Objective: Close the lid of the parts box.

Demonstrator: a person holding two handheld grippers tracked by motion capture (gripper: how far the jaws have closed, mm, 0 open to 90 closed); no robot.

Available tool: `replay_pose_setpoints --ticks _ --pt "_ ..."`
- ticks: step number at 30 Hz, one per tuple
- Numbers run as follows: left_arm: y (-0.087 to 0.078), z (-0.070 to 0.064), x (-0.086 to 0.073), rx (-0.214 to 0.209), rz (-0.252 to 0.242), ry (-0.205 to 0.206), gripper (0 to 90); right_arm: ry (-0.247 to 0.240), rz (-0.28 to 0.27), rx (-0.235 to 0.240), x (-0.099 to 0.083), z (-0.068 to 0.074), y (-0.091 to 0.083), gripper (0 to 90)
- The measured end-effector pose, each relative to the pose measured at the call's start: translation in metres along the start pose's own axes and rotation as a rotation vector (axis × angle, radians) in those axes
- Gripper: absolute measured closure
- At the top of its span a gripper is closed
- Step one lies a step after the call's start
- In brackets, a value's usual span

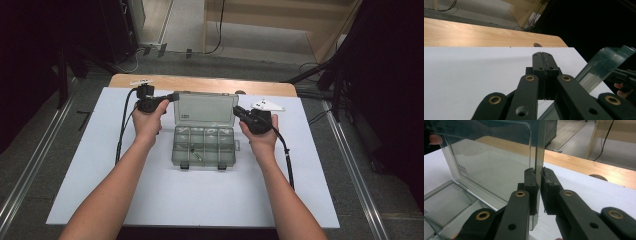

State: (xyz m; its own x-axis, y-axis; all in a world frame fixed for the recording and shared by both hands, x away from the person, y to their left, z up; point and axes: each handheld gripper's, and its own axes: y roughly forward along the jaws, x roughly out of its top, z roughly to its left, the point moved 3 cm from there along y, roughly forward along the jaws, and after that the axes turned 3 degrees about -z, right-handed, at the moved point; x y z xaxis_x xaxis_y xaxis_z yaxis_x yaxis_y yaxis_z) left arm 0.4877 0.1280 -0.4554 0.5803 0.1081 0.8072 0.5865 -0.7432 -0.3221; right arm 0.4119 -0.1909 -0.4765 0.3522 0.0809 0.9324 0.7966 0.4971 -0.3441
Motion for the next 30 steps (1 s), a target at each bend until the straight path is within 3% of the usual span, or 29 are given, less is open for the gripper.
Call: replay_pose_setpoints --ticks 9,15,18,23,30 --pt "-0.005 -0.012 0.000 -0.049 -0.016 0.010 90.0 -0.002 0.004 0.013 -0.004 0.002 -0.006 81.7" --pt "-0.010 -0.015 -0.003 -0.065 -0.026 0.048 90.0 0.032 -0.002 0.036 -0.008 0.000 -0.013 65.1" --pt "-0.011 -0.016 -0.004 -0.067 -0.025 0.056 90.0 0.050 -0.008 0.044 -0.014 0.000 -0.020 61.3" --pt "-0.015 -0.019 -0.007 -0.073 -0.028 0.070 90.0 0.012 0.030 0.029 -0.026 -0.002 -0.026 59.7" --pt "-0.019 -0.024 -0.008 -0.085 -0.035 0.084 90.0 0.030 0.044 0.040 -0.030 -0.007 -0.029 62.7"
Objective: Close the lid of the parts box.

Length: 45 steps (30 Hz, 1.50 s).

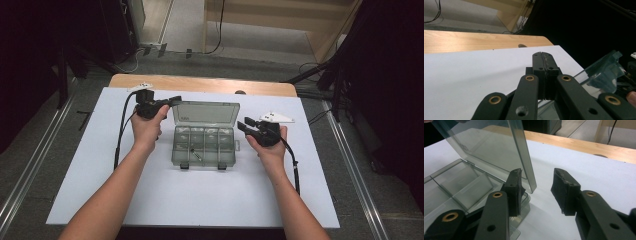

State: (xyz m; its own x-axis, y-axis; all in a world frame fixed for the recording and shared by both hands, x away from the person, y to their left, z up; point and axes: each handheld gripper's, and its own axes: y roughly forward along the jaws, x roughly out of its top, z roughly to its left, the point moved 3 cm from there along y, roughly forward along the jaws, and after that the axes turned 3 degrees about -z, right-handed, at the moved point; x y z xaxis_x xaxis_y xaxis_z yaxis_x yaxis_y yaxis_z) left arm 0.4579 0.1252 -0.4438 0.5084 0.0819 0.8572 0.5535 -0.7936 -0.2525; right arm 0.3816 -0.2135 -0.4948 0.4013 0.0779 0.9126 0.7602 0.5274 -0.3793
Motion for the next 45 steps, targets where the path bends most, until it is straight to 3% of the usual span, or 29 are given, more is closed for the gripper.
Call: replay_pose_setpoints --ticks 10,18,30,45 --pt "-0.005 -0.005 -0.003 -0.013 0.001 0.028 90.0 0.061 -0.010 -0.050 0.006 -0.005 -0.001 81.0" --pt "-0.009 -0.008 -0.007 -0.012 -0.006 0.038 90.0 0.059 -0.041 -0.055 0.024 -0.002 -0.003 88.6" --pt "-0.016 -0.015 -0.010 -0.015 -0.004 0.074 90.0 0.104 -0.051 -0.038 0.038 0.002 -0.006 90.0" --pt "-0.025 -0.024 -0.019 -0.021 0.001 0.105 90.0 0.072 -0.058 -0.034 0.041 0.015 -0.018 90.0"
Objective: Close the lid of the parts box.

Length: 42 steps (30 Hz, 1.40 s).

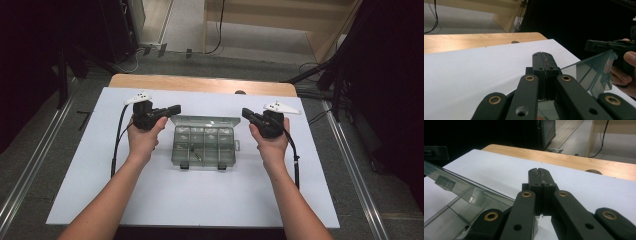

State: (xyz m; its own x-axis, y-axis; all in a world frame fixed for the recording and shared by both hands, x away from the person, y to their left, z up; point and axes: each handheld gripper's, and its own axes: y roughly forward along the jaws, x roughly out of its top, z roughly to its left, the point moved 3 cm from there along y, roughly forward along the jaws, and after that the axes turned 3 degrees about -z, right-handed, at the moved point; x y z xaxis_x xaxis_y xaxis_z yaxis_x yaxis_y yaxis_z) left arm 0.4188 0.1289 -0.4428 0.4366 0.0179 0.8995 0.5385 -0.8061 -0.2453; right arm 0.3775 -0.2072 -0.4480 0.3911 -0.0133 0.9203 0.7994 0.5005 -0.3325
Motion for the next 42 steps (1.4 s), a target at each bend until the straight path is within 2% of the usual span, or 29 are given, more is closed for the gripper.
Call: replay_pose_setpoints --ticks 11,15,18,28,37,42 --pt "-0.012 -0.009 -0.008 -0.016 0.001 0.032 90.0 -0.026 -0.011 0.019 -0.005 0.012 -0.010 90.0" --pt "-0.016 -0.010 -0.012 -0.015 -0.001 0.031 90.0 -0.033 -0.009 0.023 -0.009 0.015 -0.012 90.0" --pt "-0.018 -0.011 -0.015 -0.032 -0.003 0.022 90.0 -0.034 -0.013 0.030 -0.012 0.017 -0.015 90.0" --pt "-0.020 -0.018 -0.027 -0.035 0.007 0.037 90.0 -0.039 -0.020 0.047 -0.022 0.024 -0.021 90.0" --pt "-0.025 -0.022 -0.041 -0.039 0.011 0.049 90.0 -0.066 -0.030 0.060 -0.032 0.032 -0.027 90.0" --pt "-0.028 -0.025 -0.047 -0.047 0.005 0.043 90.0 -0.061 -0.033 0.065 -0.038 0.034 -0.030 90.0"
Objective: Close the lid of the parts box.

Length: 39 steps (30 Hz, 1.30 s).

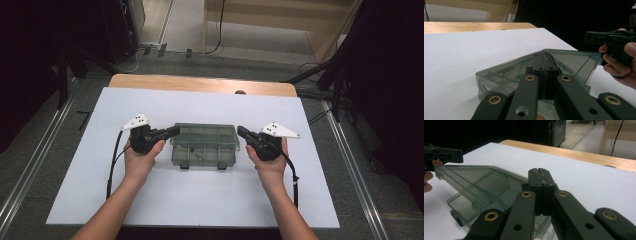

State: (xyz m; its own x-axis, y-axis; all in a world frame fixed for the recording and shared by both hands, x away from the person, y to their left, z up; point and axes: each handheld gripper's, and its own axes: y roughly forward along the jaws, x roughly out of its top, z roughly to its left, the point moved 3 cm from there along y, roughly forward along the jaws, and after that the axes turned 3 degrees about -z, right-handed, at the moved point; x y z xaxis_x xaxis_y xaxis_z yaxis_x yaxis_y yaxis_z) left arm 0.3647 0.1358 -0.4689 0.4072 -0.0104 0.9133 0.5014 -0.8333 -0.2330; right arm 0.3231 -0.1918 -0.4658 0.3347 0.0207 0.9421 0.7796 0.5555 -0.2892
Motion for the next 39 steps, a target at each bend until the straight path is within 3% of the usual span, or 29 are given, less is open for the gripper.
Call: replay_pose_setpoints --ticks 9,18,34,39 --pt "-0.007 -0.006 -0.010 0.012 -0.020 0.019 90.0 -0.034 0.004 0.016 -0.014 0.013 -0.004 90.0" --pt "-0.009 -0.006 -0.025 0.037 -0.047 0.005 90.0 -0.048 0.000 0.016 -0.027 0.019 -0.003 90.0" --pt "-0.011 -0.009 -0.044 0.093 -0.043 0.050 90.0 -0.053 0.003 0.011 -0.043 0.026 -0.001 90.0" --pt "-0.011 -0.009 -0.049 0.103 -0.035 0.037 90.0 -0.059 0.010 0.007 -0.046 0.028 0.002 90.0"
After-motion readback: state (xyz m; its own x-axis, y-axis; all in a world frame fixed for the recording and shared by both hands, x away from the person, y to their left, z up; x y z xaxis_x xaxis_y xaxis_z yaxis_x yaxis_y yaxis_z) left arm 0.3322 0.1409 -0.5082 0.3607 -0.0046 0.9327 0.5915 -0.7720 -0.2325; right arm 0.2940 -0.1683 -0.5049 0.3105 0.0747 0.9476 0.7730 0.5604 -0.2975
